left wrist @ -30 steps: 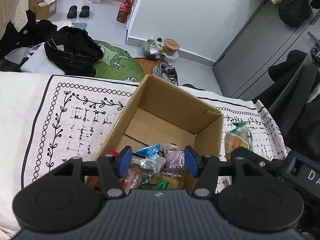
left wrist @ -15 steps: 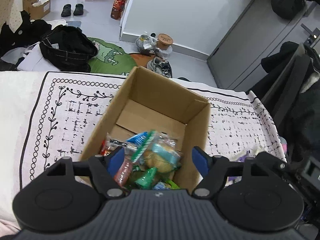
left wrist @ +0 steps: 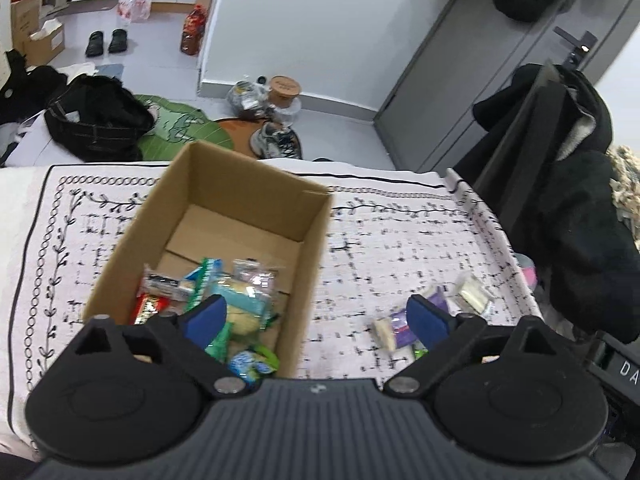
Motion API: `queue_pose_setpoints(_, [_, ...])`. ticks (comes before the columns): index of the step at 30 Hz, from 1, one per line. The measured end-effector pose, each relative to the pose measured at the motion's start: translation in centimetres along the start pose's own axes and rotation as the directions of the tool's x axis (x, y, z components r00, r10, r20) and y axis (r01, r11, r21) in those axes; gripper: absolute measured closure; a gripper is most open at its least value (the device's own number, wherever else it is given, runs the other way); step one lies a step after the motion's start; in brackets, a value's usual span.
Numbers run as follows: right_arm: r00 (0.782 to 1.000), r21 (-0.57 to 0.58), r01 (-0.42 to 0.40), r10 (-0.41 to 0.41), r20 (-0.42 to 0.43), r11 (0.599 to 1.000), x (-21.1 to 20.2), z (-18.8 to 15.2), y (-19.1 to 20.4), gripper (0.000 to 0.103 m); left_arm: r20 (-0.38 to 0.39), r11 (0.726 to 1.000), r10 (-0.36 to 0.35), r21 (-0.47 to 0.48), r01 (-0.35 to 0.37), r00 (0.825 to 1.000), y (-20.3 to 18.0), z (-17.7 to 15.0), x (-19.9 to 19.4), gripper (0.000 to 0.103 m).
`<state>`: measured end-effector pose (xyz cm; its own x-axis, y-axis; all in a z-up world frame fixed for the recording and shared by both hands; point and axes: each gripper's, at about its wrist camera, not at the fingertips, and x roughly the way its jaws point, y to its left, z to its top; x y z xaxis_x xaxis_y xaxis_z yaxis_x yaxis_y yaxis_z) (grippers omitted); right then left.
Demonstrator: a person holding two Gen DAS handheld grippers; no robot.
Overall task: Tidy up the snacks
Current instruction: 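Move both grippers back to the snack pile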
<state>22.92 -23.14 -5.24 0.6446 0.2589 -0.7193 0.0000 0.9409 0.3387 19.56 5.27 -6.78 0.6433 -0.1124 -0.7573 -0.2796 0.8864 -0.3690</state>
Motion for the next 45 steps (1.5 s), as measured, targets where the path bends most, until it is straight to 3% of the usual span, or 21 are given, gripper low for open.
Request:
queue_pose_setpoints(2, [1.0,0.003,0.01,-0.01,0.01,1.0,-0.5,0.3,-0.7,0.0,-0.001,1.0,-0.012,0.009,0.012,1.0,-0.7,-0.2,0.0,0.0])
queue_pose_setpoints(16, [0.999,0.0,0.041,-0.041,0.02,0.999,-2.1,1.8,-5.6,0.0,-0.008,0.996,-0.062,0.066,0.062,0.998,-5.1,-1.2,0.2,0.0])
queue_pose_setpoints(33, [0.999,-0.049,0.049,-0.049,0.009,0.998,-0.3,3.1,-8.4,0.0,-0.044,0.986,-0.089,0.136,0.094,0.995,-8.6,-2.1,3.1,0.001])
queue_pose_setpoints(41, [0.996,-0.02,0.081,-0.082,-0.039,0.997,2.3,2.7,-9.9,0.016,-0.079,0.966,-0.117,0.222,0.132,0.99,-9.7,-2.5,6.8,0.004])
queue_pose_setpoints(45, [0.994,-0.03,0.086,-0.088,-0.066,0.996,3.4,2.5,-9.6,0.022,-0.118,0.955,-0.128,0.254,0.154,0.985,-10.4,-2.5,9.2,0.016])
